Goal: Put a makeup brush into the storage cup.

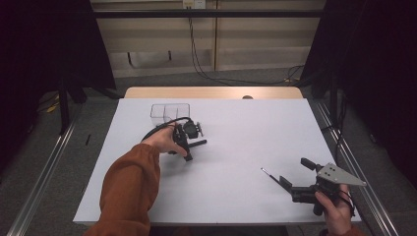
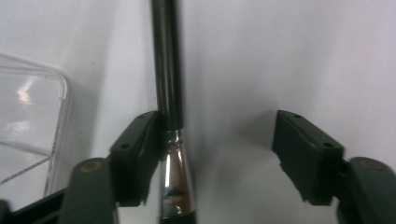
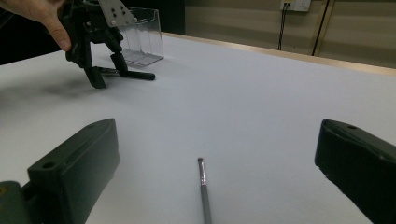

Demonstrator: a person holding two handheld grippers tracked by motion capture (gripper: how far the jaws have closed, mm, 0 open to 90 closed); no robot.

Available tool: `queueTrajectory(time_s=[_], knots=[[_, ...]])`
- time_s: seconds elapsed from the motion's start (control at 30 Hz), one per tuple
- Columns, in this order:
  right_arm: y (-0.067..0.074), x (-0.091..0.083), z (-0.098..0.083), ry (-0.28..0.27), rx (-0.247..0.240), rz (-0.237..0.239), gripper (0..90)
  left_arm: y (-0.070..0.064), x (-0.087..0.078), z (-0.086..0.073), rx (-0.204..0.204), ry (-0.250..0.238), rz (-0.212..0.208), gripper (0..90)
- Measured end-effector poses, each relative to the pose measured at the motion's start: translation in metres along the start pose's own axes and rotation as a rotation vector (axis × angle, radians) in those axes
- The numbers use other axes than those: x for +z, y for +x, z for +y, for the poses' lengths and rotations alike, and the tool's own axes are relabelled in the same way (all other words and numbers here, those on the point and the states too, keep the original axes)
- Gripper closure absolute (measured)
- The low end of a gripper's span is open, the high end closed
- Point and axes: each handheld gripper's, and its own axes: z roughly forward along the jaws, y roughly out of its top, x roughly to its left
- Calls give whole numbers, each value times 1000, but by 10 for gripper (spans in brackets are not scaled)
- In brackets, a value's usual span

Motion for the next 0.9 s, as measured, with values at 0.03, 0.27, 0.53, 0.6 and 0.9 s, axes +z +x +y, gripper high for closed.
queueTrajectory(time_s=[0.03, 0.27, 0.53, 0.6, 0.9], knots=[[0, 0, 0, 0, 1, 0, 0, 0, -1, 0, -8, -5, 7, 402], [0, 0, 0, 1, 3, -2, 0, 1, -4, 1, -25, 4, -1, 645], [0, 1, 0, 3, 0, -2, 0, -1, -3, 4, -37, 29, 19, 783], [0, 1, 0, 2, 4, -3, 0, -2, -3, 5, -44, 29, 19, 785], [0, 1, 0, 5, 0, -2, 0, -2, -4, 3, -91, 13, 21, 792]])
